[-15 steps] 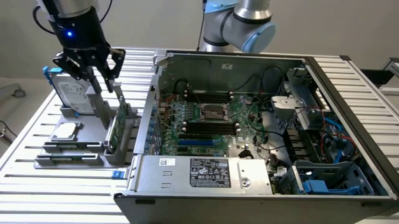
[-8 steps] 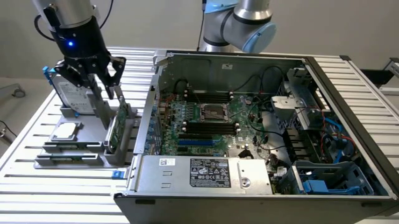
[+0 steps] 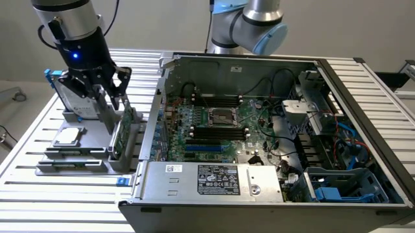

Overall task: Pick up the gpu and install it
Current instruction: 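Pick up the gpu and move the gpu toward the slot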

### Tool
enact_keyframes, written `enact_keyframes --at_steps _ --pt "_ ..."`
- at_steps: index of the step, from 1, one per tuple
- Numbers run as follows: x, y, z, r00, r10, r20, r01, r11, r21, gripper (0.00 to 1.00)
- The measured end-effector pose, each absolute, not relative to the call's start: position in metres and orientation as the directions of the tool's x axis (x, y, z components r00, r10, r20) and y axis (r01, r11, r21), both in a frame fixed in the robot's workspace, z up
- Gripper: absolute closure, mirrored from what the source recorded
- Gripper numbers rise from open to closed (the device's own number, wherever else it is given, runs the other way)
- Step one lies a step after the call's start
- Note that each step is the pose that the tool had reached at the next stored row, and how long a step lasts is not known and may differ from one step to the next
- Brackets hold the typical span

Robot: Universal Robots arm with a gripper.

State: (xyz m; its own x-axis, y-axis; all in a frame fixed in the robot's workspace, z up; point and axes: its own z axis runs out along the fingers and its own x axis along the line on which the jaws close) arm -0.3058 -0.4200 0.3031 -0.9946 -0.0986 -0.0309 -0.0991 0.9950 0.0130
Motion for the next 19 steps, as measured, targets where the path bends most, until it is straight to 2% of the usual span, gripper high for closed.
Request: enact_keyframes --at_steps 19 --pt "-0.302 -0.424 0.269 -0.999 -0.042 -0.034 -0.043 0.999 0.013 0.64"
